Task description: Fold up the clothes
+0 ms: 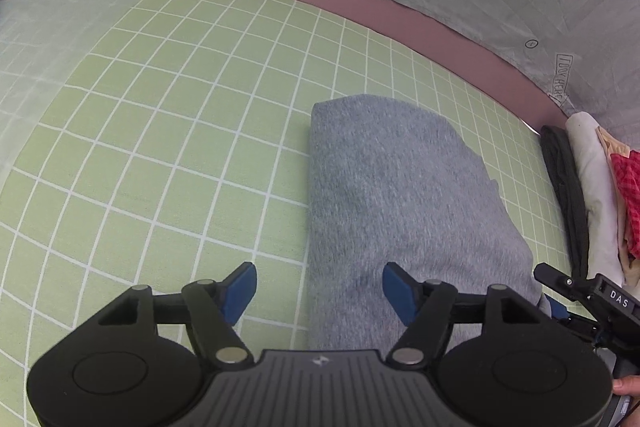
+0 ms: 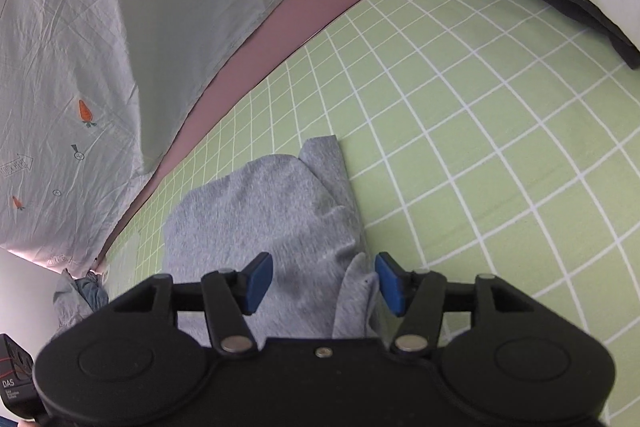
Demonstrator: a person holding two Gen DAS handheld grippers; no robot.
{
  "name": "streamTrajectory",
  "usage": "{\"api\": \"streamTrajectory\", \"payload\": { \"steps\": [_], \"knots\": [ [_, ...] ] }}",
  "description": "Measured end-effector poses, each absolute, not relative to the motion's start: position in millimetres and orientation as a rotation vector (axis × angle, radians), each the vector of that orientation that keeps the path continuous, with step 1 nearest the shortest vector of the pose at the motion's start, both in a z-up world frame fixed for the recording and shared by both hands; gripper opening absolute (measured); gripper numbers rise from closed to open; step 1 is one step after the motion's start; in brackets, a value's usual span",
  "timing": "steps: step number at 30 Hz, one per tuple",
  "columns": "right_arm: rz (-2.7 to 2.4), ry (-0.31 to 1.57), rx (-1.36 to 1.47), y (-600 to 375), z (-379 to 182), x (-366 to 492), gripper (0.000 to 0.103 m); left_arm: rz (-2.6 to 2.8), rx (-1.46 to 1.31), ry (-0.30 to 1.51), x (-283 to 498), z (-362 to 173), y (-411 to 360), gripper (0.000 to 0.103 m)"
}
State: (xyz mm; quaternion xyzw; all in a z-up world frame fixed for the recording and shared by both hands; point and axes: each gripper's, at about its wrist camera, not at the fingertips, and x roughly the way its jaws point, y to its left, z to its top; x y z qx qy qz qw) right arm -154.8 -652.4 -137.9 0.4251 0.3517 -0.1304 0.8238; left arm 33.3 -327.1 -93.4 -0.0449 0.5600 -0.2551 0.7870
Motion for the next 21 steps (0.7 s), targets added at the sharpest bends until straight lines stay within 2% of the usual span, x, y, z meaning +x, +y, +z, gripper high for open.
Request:
{"api": "streamTrajectory", "payload": {
  "steps": [4, 9, 13, 18, 21],
  "knots": [
    [-0.259, 0.798, 0.865, -652.8, -142.7, -140.4, 0.063, -0.568, -0.104, 1.252, 41.9, -105.0, -340.5, 0.078],
    [-0.271, 0.834, 0.837, -651.9, -147.1, -130.5, 0.074, -0.616, -0.08, 1.278, 48.3, -113.6, -359.0, 0.081],
    [-0.26, 0.848, 0.836, -646.5, -151.6, -122.7, 0.074, -0.666, -0.036, 1.296, 52.6, -119.9, -375.6, 0.081],
    [-0.254, 0.851, 0.814, -638.1, -152.3, -112.3, 0.082, -0.681, -0.02, 1.319, 56.9, -128.7, -388.8, 0.085],
    [-0.233, 0.855, 0.82, -631.8, -153.3, -105.5, 0.082, -0.689, -0.009, 1.321, 55.5, -131.7, -393.1, 0.085]
  ]
}}
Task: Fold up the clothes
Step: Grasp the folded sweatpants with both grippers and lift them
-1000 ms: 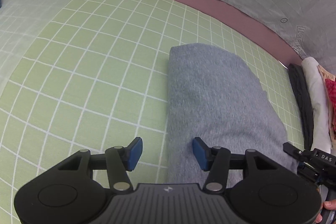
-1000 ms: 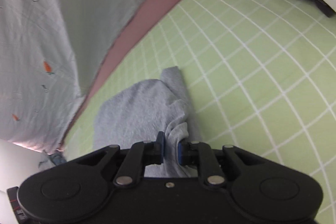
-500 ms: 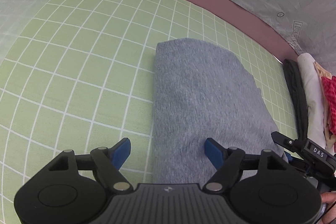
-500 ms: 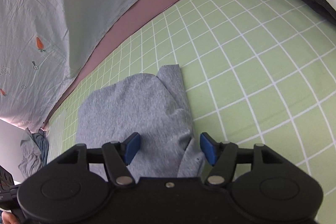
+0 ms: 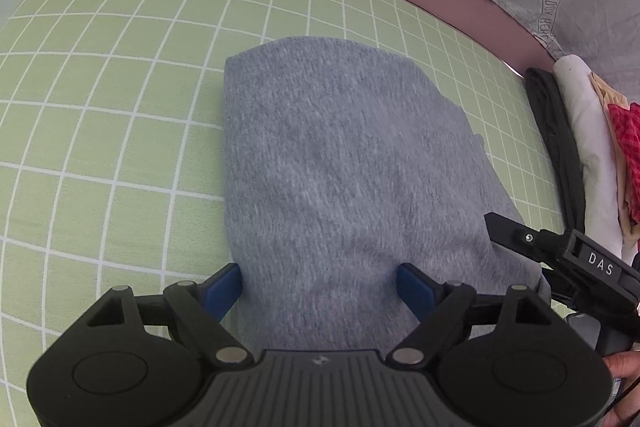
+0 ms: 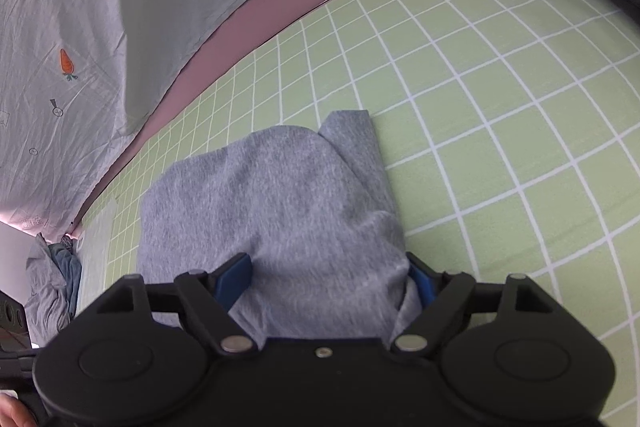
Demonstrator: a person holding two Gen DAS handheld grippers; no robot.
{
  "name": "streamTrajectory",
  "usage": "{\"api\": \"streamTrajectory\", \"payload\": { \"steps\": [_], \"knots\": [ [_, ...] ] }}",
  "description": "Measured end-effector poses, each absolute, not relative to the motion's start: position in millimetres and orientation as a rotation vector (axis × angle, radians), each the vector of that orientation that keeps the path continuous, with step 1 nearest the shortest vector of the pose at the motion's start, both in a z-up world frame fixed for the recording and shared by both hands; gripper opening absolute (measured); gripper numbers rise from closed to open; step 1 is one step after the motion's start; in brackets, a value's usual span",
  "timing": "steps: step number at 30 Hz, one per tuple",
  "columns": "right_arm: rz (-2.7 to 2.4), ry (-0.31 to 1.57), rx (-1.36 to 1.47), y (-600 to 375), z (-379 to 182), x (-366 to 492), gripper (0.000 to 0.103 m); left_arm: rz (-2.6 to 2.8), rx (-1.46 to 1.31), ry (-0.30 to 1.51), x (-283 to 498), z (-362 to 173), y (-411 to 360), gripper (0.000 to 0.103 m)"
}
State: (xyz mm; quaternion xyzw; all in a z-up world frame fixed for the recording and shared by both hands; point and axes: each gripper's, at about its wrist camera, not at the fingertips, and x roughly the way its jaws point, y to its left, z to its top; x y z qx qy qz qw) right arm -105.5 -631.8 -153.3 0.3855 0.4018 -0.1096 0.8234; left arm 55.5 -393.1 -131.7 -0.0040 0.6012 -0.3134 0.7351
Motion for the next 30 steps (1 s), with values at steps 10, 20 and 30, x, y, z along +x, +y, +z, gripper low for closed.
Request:
{"api": "streamTrajectory", "payload": {
  "steps": [10, 20, 30],
  "knots": [
    [-0.173, 0.859, 0.61, -581.9, -125.5, -103.1, 0.024, -0.79, 0.084, 1.191, 29.1, -100.5, -405.8, 0.034],
    [-0.194, 0.771, 0.551, -540.7, -78.1, -146.3, 0.021, -0.897, 0.058, 1.107, -11.4, -57.5, -387.5, 0.03],
    [-0.387, 0.738, 0.541, -530.9, -49.8, -220.9, 0.021, -1.068, 0.118, 1.11, -64.9, -43.9, -406.0, 0.03]
  ]
}}
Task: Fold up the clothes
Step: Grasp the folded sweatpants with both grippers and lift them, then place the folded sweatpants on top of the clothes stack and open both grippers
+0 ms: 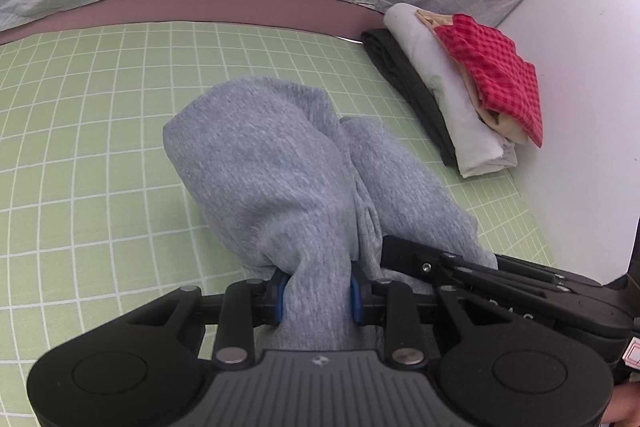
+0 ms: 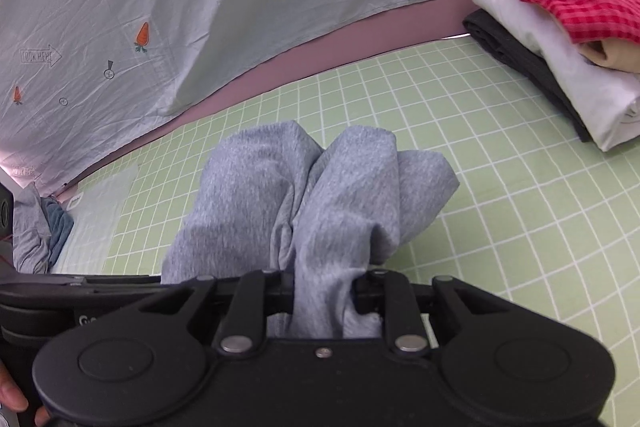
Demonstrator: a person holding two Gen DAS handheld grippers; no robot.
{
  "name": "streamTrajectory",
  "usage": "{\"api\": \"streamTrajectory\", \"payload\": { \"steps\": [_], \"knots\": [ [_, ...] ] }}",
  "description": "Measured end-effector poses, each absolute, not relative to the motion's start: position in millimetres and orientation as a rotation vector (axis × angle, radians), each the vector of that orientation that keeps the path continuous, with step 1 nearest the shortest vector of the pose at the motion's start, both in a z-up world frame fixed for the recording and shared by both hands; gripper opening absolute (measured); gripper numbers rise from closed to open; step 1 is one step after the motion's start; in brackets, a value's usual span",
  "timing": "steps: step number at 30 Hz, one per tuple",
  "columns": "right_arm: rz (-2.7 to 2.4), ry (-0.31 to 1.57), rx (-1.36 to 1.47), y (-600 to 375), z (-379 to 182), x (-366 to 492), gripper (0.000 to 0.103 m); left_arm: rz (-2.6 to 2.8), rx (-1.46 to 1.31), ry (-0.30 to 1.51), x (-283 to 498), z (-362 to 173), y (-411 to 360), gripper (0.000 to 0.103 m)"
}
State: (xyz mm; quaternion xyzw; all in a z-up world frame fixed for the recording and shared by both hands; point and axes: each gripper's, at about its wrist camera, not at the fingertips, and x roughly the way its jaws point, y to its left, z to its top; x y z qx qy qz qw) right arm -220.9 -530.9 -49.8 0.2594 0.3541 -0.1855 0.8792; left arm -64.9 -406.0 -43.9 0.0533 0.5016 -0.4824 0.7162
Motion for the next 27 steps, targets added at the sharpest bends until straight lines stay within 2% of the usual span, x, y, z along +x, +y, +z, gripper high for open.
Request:
{"api": "streamTrajectory", "payload": {
  "steps": [9, 19, 22, 23, 24, 26, 27],
  "knots": [
    [-0.414, 0.583, 0.463, -618.3, -2.0, -303.4, 0.021, -1.146, 0.053, 0.969, -138.9, -0.3, -502.0, 0.03],
    [-0.346, 0.379, 0.213, -798.7, 95.2, -347.5, 0.021, -1.184, -0.114, 0.726, -201.6, 85.8, -673.4, 0.031],
    [-0.378, 0.346, 0.21, -868.8, 99.6, -332.2, 0.022, -1.126, -0.095, 0.662, -191.6, 92.3, -725.3, 0.038],
    [-0.4, 0.331, 0.215, -890.4, 97.6, -326.4, 0.026, -1.076, -0.08, 0.646, -186.1, 90.1, -740.2, 0.042],
    [-0.426, 0.317, 0.216, -910.7, 94.6, -320.3, 0.036, -1.013, -0.06, 0.634, -179.5, 85.6, -753.3, 0.049],
    [-0.519, 0.303, 0.18, -937.6, 79.6, -306.1, 0.057, -0.892, -0.008, 0.638, -162.5, 73.2, -774.0, 0.052],
    [-0.546, 0.325, 0.158, -945.6, 72.5, -298.6, 0.054, -0.847, 0.011, 0.658, -153.0, 65.6, -779.3, 0.052]
  ]
}}
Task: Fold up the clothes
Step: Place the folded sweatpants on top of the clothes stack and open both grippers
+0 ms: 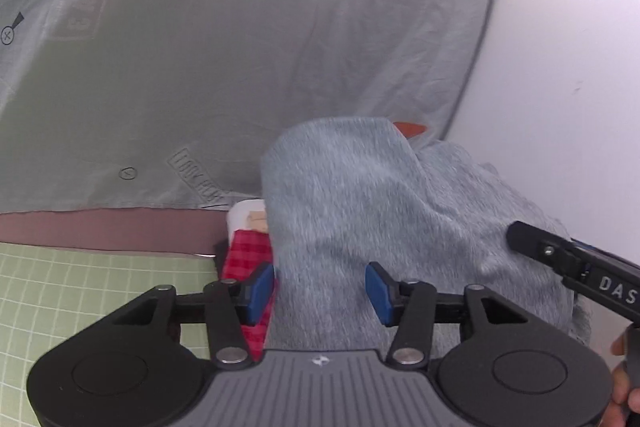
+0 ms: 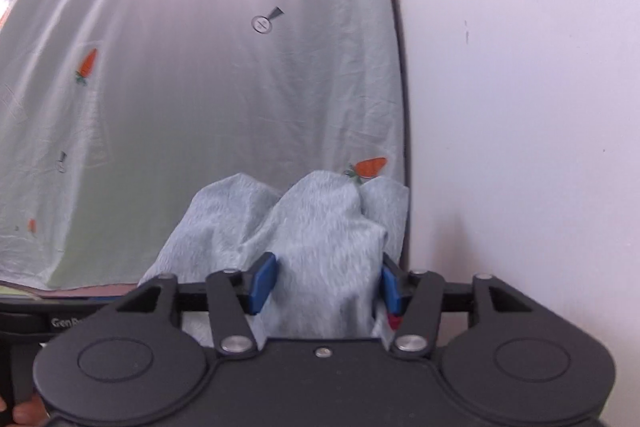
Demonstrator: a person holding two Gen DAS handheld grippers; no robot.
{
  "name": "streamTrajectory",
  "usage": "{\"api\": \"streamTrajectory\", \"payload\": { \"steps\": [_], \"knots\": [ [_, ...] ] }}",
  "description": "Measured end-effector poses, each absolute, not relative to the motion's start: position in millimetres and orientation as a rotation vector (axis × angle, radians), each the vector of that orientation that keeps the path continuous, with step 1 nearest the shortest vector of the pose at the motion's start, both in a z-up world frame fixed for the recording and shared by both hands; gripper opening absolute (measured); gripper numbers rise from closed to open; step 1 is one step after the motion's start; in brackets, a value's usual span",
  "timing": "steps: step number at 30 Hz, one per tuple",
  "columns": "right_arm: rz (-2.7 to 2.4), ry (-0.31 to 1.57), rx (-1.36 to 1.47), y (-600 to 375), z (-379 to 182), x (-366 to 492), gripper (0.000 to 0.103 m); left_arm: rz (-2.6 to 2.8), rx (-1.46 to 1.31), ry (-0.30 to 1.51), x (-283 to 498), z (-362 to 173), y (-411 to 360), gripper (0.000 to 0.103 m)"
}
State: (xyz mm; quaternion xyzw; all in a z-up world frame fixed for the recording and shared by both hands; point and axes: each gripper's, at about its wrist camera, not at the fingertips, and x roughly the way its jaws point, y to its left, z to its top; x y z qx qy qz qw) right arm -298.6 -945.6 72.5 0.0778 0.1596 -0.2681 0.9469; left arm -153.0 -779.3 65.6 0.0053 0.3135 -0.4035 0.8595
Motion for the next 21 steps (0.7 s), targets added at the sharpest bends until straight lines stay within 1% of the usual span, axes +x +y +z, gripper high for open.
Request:
{"api": "streamTrajectory", "payload": {
  "steps": [1, 3, 5, 6, 8, 9, 10, 11, 12, 13, 14, 15, 16, 17, 18, 19, 21],
  "knots": [
    [-0.573, 0.343, 0.138, -952.5, 65.8, -291.8, 0.052, -0.819, 0.019, 0.693, -143.3, 57.1, -780.0, 0.052],
    [-0.601, 0.307, 0.121, -953.2, 56.5, -291.2, 0.054, -0.776, 0.031, 0.754, -127.0, 41.1, -780.9, 0.053],
    [-0.584, 0.269, 0.134, -951.3, 46.4, -292.2, 0.055, -0.78, 0.038, 0.777, -122.0, 28.7, -781.0, 0.058],
    [-0.558, 0.291, 0.154, -951.9, 37.4, -287.9, 0.058, -0.778, 0.052, 0.776, -121.7, 24.7, -782.1, 0.059],
    [-0.53, 0.389, 0.203, -957.0, 11.5, -272.6, 0.058, -0.767, 0.085, 0.777, -125.5, 20.2, -779.4, 0.06],
    [-0.539, 0.42, 0.237, -957.1, 1.8, -270.3, 0.054, -0.764, 0.098, 0.778, -125.7, 18.4, -778.6, 0.06],
    [-0.547, 0.451, 0.271, -957.3, -7.8, -268.1, 0.052, -0.762, 0.109, 0.78, -125.1, 17.5, -776.8, 0.061],
    [-0.556, 0.482, 0.306, -957.4, -17.5, -265.8, 0.052, -0.763, 0.116, 0.779, -125.6, 18.0, -773.3, 0.065],
    [-0.566, 0.503, 0.333, -956.4, -24.9, -265.2, 0.058, -0.765, 0.115, 0.773, -127.8, 19.7, -767.6, 0.068],
    [-0.584, 0.483, 0.328, -950.4, -22.1, -272.9, 0.065, -0.77, 0.109, 0.758, -130.9, 21.7, -760.7, 0.073],
    [-0.602, 0.463, 0.324, -944.4, -19.3, -280.6, 0.078, -0.776, 0.1, 0.734, -134.9, 24.1, -753.1, 0.08],
    [-0.618, 0.442, 0.318, -938.1, -16.5, -289.3, 0.082, -0.783, 0.091, 0.705, -140.1, 27.0, -744.8, 0.087],
    [-0.626, 0.425, 0.314, -931.1, -13.3, -302.0, 0.082, -0.79, 0.086, 0.666, -147.5, 31.0, -734.9, 0.091],
    [-0.623, 0.42, 0.314, -924.5, -9.2, -311.5, 0.082, -0.792, 0.089, 0.628, -155.8, 34.8, -725.2, 0.099],
    [-0.621, 0.415, 0.313, -917.4, -5.3, -320.8, 0.083, -0.792, 0.099, 0.597, -163.7, 37.6, -716.4, 0.102],
    [-0.629, 0.408, 0.306, -907.9, -1.7, -328.8, 0.084, -0.796, 0.11, 0.572, -171.7, 40.5, -707.3, 0.103],
    [-0.644, 0.395, 0.293, -889.0, 5.3, -344.6, 0.093, -0.821, 0.131, 0.545, -187.7, 45.7, -688.6, 0.103]
  ]
}}
